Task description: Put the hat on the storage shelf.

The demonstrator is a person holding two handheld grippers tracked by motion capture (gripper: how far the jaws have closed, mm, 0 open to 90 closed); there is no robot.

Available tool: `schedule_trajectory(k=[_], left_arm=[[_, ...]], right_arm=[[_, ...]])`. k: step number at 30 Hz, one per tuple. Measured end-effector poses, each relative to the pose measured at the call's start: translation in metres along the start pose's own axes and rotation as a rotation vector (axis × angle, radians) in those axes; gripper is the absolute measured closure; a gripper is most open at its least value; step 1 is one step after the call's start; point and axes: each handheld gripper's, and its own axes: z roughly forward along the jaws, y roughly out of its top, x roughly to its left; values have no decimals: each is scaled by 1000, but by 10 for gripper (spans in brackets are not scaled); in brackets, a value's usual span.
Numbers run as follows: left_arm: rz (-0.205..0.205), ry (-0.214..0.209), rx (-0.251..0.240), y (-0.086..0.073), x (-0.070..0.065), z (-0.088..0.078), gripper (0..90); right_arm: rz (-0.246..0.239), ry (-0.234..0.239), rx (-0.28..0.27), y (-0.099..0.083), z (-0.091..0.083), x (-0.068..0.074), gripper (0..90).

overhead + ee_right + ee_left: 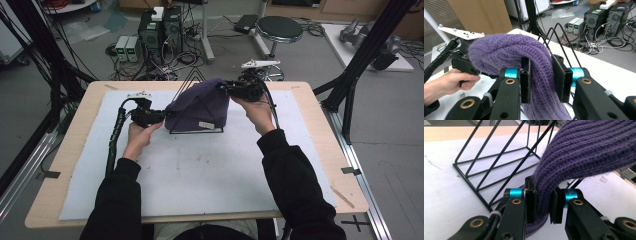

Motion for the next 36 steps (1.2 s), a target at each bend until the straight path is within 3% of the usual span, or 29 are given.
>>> schedule_trajectory(k=[7,11,16,18,21,25,29,32,34,36], left_arm=[[3,6,0,0,0,0,776],[8,0,-8,1,-1,-2,773],[29,-37,-21,3,-4,-4,657],[31,-46,-22,4,-7,-5,593],[48,-48,-28,7,-14,-7,444],[59,-42,-41,10,-19,-10,389],[64,-28,-62,13,-22,-14,310],[65,-44,-95,16,-26,-21,247],[80,-38,-109,18,-31,-25,207],[95,-34,-118,19,-34,-30,187]], right_arm=[[-16,-9,-8,0,-1,0,659],[-11,-12,-7,-1,-2,-1,568],[-21,-13,-20,-1,-6,-3,444],[-5,-1,-30,-1,-8,-4,387],[3,26,-38,0,-12,-6,312],[-1,44,-39,0,-16,-7,208],[11,33,-54,1,-21,-9,113],[-2,-31,-93,0,-29,-8,69],[-29,-110,-123,-2,-35,-4,22],[-56,-122,-136,-3,-42,-4,23]])
